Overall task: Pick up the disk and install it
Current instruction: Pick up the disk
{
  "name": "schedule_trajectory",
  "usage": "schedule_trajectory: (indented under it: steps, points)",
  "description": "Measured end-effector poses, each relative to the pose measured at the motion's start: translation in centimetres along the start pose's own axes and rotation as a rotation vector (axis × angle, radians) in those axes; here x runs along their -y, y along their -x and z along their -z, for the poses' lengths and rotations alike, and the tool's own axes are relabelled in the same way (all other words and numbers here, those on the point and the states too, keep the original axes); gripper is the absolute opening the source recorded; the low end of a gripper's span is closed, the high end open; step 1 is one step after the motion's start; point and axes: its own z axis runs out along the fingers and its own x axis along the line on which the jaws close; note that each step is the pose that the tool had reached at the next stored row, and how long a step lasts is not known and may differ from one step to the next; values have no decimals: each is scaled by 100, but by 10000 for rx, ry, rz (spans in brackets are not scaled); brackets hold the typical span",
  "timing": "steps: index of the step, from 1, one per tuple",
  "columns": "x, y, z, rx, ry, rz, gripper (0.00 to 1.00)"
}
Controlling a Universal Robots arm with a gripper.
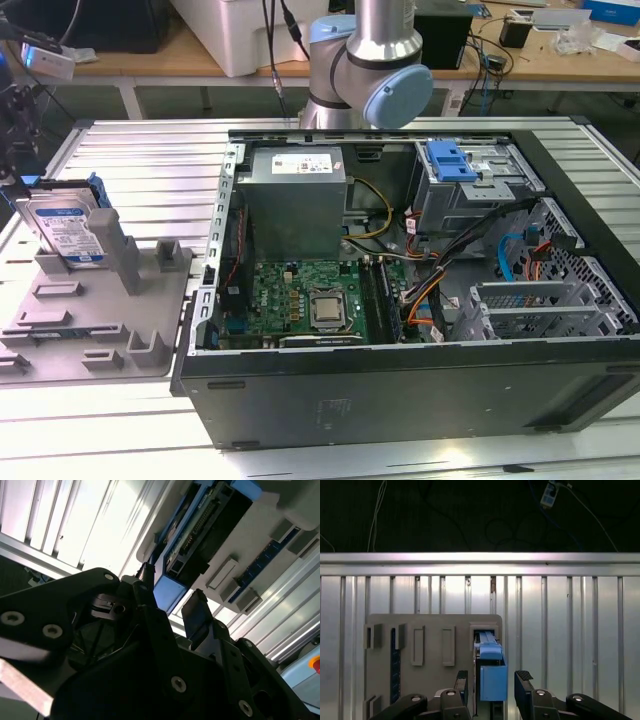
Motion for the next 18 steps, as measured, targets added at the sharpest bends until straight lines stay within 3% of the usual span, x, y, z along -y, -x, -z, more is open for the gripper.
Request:
schedule_trajectory:
  steps: [18]
  points:
    - [5, 0, -120, 2, 1, -65, 49]
